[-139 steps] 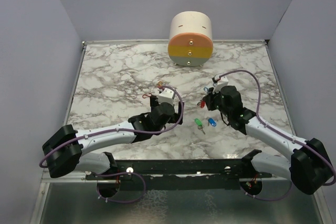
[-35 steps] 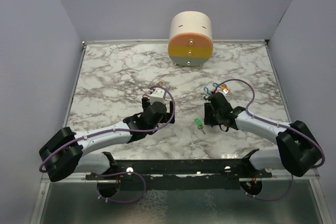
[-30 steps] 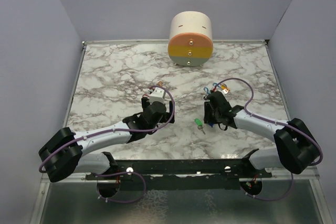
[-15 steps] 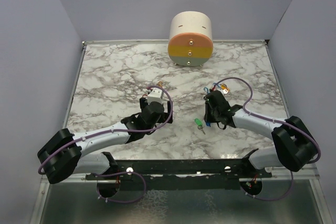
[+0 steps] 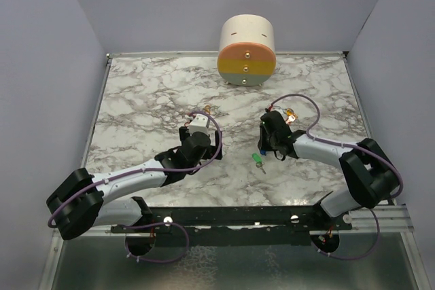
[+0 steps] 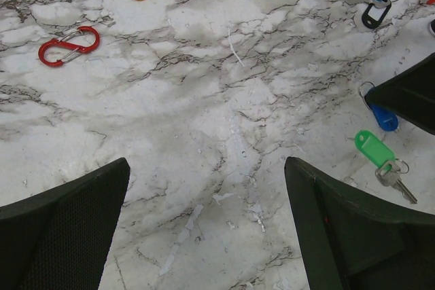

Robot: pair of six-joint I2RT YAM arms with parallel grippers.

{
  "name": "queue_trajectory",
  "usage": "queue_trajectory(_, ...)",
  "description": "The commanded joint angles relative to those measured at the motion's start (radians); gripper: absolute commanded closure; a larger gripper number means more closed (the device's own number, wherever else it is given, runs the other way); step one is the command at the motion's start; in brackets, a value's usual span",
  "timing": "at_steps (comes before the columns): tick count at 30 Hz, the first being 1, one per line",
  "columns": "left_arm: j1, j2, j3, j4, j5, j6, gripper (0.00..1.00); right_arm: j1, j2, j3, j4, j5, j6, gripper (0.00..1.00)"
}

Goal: Put the keys on the keyring

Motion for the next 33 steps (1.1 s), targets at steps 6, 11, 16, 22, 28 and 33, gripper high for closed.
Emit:
queue_trajectory(6,0.011,-0.034,-0.019,0.005,0.002,0.002,0.01,0.003,0.051,0.041,0.043,0.034,-0.019,0.72)
queue_trajectory(11,0.014,-0.039,-0.023,0.009,0.002,0.002,0.01,0.003,0.027,0.065,0.023,0.06,-0.05,0.59)
queue_trajectory(16,0.016,-0.044,-0.026,0.006,0.004,-0.001,0.01,0.003,0.024,0.07,0.042,0.058,-0.089,0.58)
queue_trajectory(22,0.017,-0.054,-0.032,0.005,0.001,-0.001,0.01,0.002,0.025,0.081,0.073,0.039,-0.159,0.6)
queue_trajectory(28,0.017,-0.053,-0.03,0.009,0.004,0.001,0.01,0.002,0.031,0.099,0.087,0.004,-0.206,0.63)
queue_trajectory(33,0.019,-0.053,-0.031,0.008,0.003,0.003,0.01,0.003,0.051,0.107,0.091,-0.012,-0.228,0.66)
